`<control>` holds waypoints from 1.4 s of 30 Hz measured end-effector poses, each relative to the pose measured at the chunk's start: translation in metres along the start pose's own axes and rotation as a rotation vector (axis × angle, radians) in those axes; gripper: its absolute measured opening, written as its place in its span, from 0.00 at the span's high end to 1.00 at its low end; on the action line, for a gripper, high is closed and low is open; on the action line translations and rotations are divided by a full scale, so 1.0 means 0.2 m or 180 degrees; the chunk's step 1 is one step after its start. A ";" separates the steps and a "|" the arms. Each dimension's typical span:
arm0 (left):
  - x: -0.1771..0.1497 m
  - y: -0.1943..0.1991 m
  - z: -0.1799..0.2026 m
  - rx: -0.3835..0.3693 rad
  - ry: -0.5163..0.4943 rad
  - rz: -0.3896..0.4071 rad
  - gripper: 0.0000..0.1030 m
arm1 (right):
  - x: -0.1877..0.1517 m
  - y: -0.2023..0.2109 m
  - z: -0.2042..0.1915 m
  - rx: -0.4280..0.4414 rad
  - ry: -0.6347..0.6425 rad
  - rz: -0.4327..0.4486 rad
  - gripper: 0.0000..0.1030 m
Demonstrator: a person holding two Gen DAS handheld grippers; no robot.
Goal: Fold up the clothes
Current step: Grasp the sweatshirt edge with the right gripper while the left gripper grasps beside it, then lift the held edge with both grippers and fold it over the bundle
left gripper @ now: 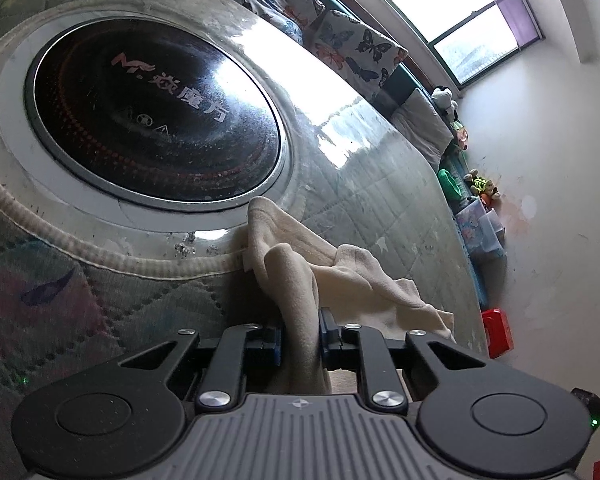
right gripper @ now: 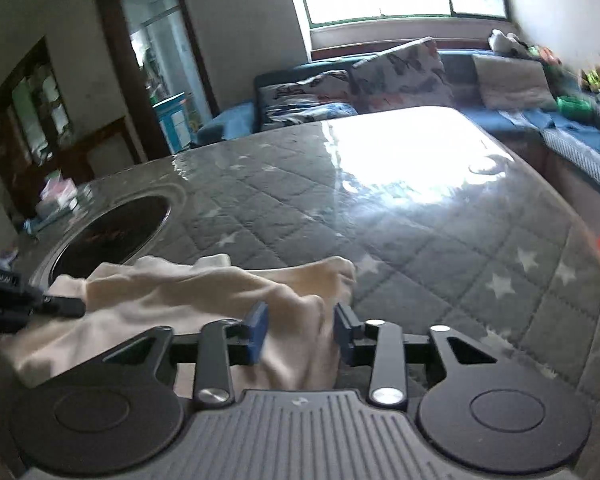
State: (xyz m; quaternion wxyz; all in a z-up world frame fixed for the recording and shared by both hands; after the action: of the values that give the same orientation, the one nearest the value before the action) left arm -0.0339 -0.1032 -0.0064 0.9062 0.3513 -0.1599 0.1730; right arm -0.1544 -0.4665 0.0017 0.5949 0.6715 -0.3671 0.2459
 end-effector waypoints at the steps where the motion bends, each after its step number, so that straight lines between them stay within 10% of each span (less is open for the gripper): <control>1: 0.00 0.00 0.00 0.0006 -0.0009 -0.0002 0.82 | -0.01 -0.02 0.01 0.0012 -0.0032 -0.0004 0.60; 10: 0.02 -0.03 0.07 0.0162 -0.0308 0.0003 0.82 | -0.02 -0.04 -0.01 0.0134 -0.0119 0.0080 0.89; 25: 0.01 -0.32 0.52 -0.0154 -0.1017 -0.0193 0.85 | 0.16 0.37 0.23 -0.0369 -0.0197 0.0684 0.91; 36: -0.09 -0.62 0.74 -0.0201 -0.1262 -0.0385 0.84 | 0.21 0.38 0.51 -0.0892 -0.0315 0.0693 0.90; 42: -0.12 -0.68 0.73 -0.0021 -0.1341 -0.0423 0.66 | 0.12 0.26 0.62 -0.1155 -0.0360 0.0355 0.87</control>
State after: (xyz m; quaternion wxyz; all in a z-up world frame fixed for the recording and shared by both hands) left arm -0.0211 -0.3039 0.0076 0.8633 0.3865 -0.3227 0.0352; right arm -0.1939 -0.5938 0.0317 0.6700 0.5446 -0.4749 0.1702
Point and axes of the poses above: each gripper's, at about its wrist camera, not at the fingertips, and y roughly against the way its jaws point, z to its right, x to its top, the point moved 4 cm from there along -y, roughly the way its jaws point, and after that the axes turned 5 degrees about -x, right-handed, at the moved point
